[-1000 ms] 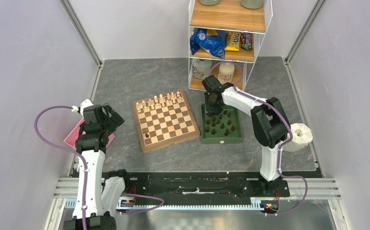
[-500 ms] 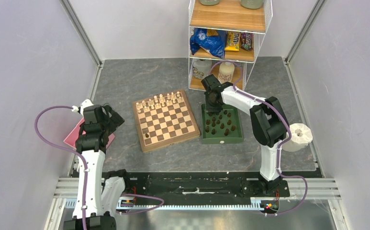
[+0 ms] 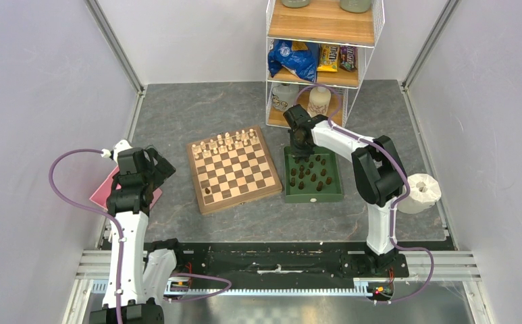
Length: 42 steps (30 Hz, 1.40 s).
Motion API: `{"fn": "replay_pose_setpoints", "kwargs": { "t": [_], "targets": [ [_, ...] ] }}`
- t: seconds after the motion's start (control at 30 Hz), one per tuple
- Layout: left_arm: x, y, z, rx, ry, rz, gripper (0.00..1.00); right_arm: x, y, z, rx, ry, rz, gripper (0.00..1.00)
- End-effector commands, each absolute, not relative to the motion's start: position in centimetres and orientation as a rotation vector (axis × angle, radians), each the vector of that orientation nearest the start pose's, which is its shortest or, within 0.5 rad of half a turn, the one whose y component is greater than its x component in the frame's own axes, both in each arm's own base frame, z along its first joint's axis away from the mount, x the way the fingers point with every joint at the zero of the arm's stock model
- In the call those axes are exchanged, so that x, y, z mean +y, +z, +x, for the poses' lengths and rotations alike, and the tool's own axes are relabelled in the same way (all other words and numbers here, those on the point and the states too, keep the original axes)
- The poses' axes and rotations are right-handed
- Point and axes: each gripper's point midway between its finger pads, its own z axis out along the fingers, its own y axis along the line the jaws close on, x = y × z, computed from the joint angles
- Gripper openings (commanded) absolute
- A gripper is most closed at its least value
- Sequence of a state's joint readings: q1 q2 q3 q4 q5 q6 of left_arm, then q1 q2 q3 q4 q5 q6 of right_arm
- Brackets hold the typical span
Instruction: Set up the chess pieces on the board
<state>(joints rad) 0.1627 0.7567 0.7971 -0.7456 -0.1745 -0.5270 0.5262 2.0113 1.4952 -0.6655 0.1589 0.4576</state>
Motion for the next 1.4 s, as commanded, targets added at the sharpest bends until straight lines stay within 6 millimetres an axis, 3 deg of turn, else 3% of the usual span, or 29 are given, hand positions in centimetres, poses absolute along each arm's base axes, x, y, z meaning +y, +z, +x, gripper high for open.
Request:
{"fn": "replay_pose_setpoints", "kwargs": {
  "t": [0.0,0.13,0.33,0.5,0.63,0.9,1.13,1.37],
  "targets": [
    [4.8,18.3,24.1,2.050,-0.027,-0.863,0.99,21.2,6.1,39.2,2.668,0.069,-0.056,0.12],
    [4.8,18.2,24.1,2.053,-0.027,-0.864,0.99,21.5,8.8,38.6,2.615,0.058,-0.099,0.12],
    [4.8,18.1,24.2,2.056,-0.030,-0.862,0.99,23.8,13.3,36.6,2.516,0.102,-0.190,0.11],
    [4.8,18.2,24.2,2.052,-0.031,-0.861,0.99,29.5,14.9,34.5,2.481,0.229,-0.310,0.12],
    [4.8,18.3,24.1,2.047,-0.029,-0.861,0.99,35.5,14.5,32.6,2.475,0.321,-0.431,0.12],
    [4.9,18.5,24.0,2.035,-0.026,-0.863,0.99,43.8,12.8,30.0,2.467,0.416,-0.599,0.12],
    [5.0,18.6,23.9,2.030,-0.021,-0.868,0.99,47.9,11.5,27.7,2.467,0.449,-0.703,0.13],
    [5.0,18.7,23.9,2.028,-0.021,-0.870,0.99,49.3,10.5,26.8,2.481,0.440,-0.748,0.13]
  ]
}}
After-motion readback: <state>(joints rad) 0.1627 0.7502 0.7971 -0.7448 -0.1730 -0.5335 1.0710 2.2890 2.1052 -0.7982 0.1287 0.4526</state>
